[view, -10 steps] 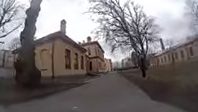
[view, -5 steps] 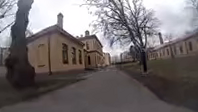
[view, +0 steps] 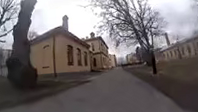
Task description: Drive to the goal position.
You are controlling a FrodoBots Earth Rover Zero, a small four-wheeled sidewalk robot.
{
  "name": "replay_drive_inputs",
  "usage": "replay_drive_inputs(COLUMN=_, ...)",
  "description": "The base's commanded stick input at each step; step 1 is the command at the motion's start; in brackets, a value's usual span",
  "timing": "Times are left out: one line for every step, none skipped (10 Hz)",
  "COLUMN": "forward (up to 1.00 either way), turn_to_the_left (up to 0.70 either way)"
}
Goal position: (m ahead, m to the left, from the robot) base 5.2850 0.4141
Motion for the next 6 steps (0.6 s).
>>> replay_drive_inputs(forward=0.7, turn_to_the_left=0.0)
replay_drive_inputs(forward=0.7, turn_to_the_left=0.0)
replay_drive_inputs(forward=0.7, turn_to_the_left=0.0)
replay_drive_inputs(forward=0.7, turn_to_the_left=0.0)
replay_drive_inputs(forward=0.7, turn_to_the_left=0.0)
replay_drive_inputs(forward=0.7, turn_to_the_left=0.0)
